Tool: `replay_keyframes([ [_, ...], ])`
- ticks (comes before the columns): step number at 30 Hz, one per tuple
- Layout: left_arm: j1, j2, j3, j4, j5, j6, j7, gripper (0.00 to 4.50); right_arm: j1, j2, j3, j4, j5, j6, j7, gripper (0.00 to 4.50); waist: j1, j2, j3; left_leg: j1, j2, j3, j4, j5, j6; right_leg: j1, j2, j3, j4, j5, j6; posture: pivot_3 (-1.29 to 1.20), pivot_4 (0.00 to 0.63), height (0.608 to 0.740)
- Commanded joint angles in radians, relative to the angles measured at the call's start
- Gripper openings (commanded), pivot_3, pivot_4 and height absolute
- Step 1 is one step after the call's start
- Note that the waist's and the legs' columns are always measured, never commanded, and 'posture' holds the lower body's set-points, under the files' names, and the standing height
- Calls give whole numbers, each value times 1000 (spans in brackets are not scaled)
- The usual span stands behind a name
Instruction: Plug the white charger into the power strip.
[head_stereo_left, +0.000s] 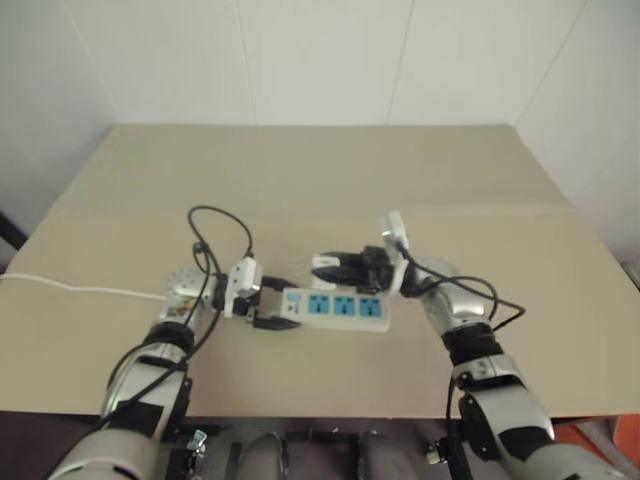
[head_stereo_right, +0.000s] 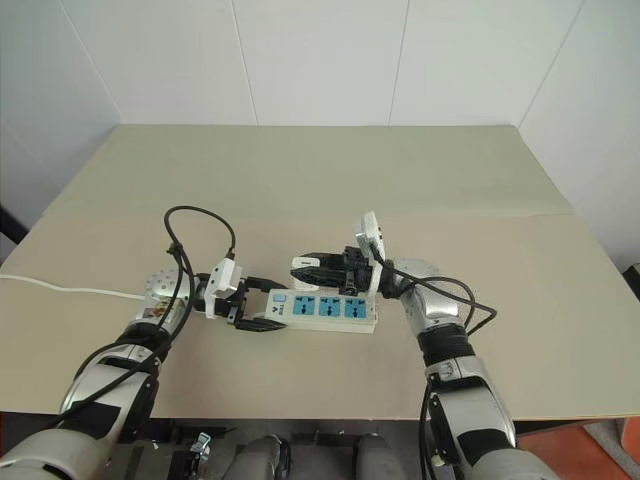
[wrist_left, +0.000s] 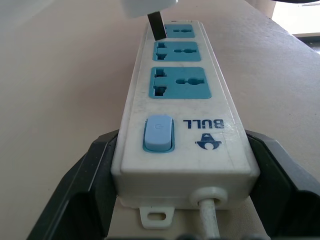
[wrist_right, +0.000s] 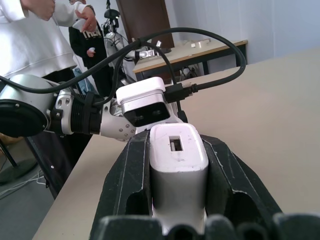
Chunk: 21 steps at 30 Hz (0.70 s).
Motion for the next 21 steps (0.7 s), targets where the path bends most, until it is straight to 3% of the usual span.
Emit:
replay_keyframes([
  [1,13,2,3,-21,16,3,-3,3268,0,18,-2,10,-9,-55,13,1129,0,0,0,0,0,0,0,0,0,0,0,0,0,0,0,0,150,740],
  [21,9,9,6,-15,23,16,-3,3268,-18,64,-11,117,-55,-159,16,1129,-2,0,0,1,0,0,0,0,0,0,0,0,0,0,0,0,150,740],
])
